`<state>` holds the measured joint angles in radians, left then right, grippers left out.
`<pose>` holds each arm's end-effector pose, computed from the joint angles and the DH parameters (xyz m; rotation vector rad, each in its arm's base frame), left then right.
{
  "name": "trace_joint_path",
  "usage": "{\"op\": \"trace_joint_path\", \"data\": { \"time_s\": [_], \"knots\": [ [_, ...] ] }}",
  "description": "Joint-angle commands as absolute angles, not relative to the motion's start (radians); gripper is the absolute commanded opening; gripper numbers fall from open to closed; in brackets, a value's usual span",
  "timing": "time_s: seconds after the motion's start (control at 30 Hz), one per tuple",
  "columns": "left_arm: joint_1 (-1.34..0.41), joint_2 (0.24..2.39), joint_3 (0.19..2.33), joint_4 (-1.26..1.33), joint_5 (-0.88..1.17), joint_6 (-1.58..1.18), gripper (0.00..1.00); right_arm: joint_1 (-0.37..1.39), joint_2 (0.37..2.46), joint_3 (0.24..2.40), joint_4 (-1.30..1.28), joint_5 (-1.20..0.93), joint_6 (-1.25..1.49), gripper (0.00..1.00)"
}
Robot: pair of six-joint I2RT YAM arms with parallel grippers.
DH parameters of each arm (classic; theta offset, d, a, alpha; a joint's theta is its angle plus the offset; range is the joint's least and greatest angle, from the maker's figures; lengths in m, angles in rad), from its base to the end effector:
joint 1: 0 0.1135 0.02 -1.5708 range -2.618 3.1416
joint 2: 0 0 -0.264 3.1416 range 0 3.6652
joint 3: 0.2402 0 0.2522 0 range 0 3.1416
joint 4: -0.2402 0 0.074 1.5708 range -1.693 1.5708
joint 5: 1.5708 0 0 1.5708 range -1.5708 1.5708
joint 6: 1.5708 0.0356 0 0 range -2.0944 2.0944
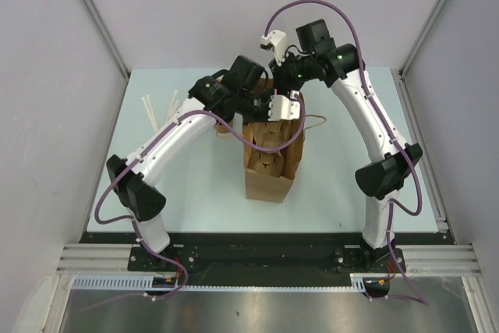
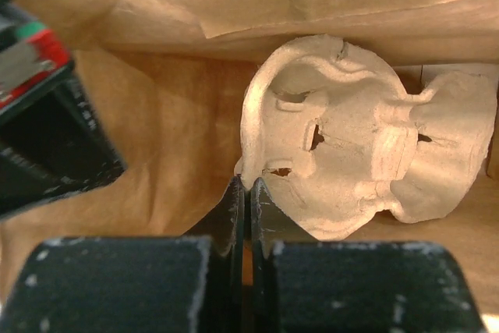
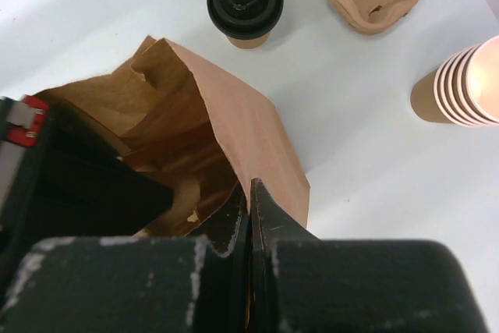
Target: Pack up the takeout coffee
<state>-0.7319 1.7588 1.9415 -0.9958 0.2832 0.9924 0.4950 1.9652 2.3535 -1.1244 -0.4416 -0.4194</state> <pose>0.2713 -0.2571 0.3978 1.8699 1.4273 -0.2106 0.3484 0.2054 0.4342 -1.2045 1.9367 0.5471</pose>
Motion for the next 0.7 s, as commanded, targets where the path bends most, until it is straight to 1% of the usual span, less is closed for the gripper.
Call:
{"op": "trace_joint_path", "data": {
  "time_s": [0.0, 0.33, 0.5, 0.67],
  "knots": [
    [-0.738, 1.804, 1.993, -1.026, 0.276, 0.962, 0.0, 0.494, 1.921, 2.355, -1.081, -0.46, -0.402, 0.0],
    [-0.738, 1.861, 2.025, -1.052, 0.259, 0.966, 0.0, 0.474, 1.931, 2.35, -1.075, -0.503, -0.373, 0.0],
    [-0.736, 1.873, 1.991, -1.046, 0.258, 0.979, 0.01, 0.466, 1.933, 2.345, -1.074, -0.528, -0.367, 0.0],
    [-0.729, 1.879, 1.953, -1.039, 0.264, 0.976, 0.04, 0.457, 1.934, 2.344, -1.072, -0.551, -0.357, 0.0]
  ]
}}
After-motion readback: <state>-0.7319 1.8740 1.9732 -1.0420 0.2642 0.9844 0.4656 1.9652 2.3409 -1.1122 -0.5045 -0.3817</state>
